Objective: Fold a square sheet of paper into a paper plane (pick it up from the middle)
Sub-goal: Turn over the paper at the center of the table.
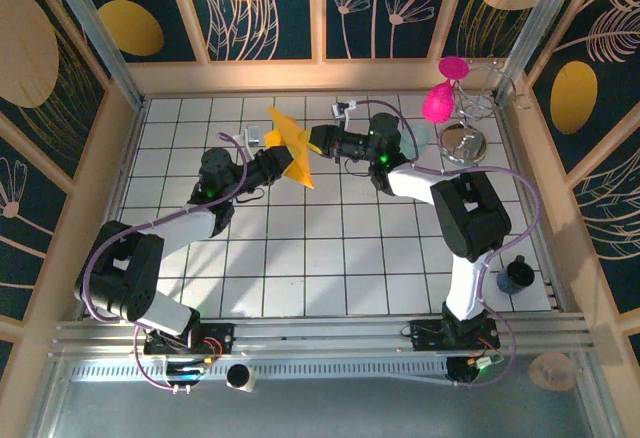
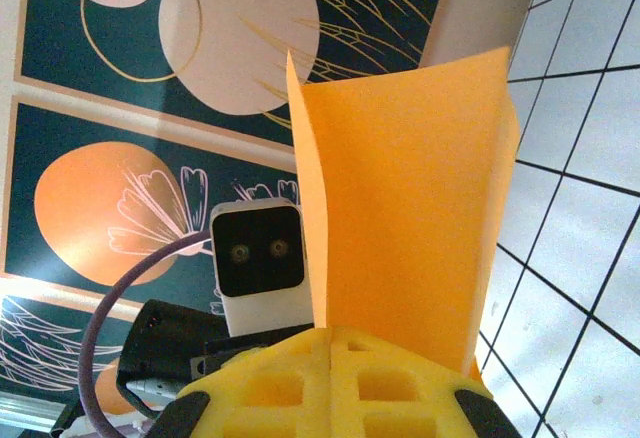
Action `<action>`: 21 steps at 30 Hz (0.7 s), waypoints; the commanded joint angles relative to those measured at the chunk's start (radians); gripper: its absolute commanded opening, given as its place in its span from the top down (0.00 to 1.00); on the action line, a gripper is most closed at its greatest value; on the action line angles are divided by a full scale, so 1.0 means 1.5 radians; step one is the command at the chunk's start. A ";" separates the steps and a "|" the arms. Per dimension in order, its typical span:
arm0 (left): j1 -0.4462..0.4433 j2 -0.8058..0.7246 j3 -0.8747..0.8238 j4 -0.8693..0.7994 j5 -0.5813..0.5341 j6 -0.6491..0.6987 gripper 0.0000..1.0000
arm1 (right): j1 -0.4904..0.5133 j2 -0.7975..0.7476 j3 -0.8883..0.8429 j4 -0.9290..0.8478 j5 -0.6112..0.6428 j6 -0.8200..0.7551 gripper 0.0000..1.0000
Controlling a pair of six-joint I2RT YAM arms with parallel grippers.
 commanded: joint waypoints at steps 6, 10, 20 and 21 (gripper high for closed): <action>-0.002 0.000 0.021 -0.005 -0.013 0.031 0.86 | -0.015 -0.023 -0.021 -0.027 0.013 -0.037 0.84; -0.002 -0.014 0.024 -0.048 -0.025 0.059 0.89 | -0.034 -0.059 -0.035 -0.095 0.040 -0.093 0.73; -0.003 -0.053 0.109 -0.420 -0.145 0.271 0.90 | -0.077 -0.176 -0.051 -0.381 0.214 -0.323 0.58; -0.003 -0.054 0.128 -0.474 -0.174 0.300 0.90 | -0.079 -0.185 -0.052 -0.403 0.234 -0.340 0.58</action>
